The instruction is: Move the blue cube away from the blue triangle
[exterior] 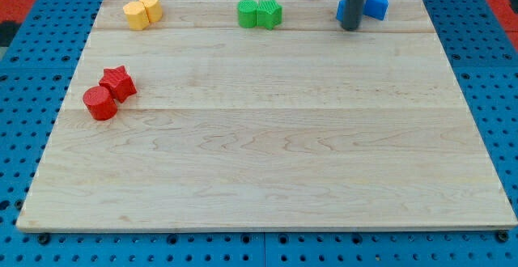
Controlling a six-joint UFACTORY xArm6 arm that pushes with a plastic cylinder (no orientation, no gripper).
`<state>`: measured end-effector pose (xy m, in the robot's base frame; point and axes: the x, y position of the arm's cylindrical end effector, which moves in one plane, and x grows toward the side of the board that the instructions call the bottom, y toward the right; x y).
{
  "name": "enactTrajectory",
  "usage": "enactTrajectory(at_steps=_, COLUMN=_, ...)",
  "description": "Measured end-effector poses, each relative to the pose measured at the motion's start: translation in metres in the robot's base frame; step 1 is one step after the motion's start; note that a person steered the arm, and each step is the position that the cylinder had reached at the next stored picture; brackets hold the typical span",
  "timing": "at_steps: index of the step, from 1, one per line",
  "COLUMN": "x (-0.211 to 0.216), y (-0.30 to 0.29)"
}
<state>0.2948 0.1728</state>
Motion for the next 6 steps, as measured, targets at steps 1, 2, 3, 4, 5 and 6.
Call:
enactTrajectory(at_steps=1, x=0.027, y=0.082)
enactTrajectory(at_steps=2, x=-0.063, y=0.129)
enactTrajectory(at_steps=3, x=-0.102, y=0.092)
enactTrajectory(at_steps=4, x=-0.039, y=-0.011)
enactTrajectory(at_steps=5, x=-0.031, y=-0.046)
enactTrajectory(at_steps=6, x=0.01, y=-0.013)
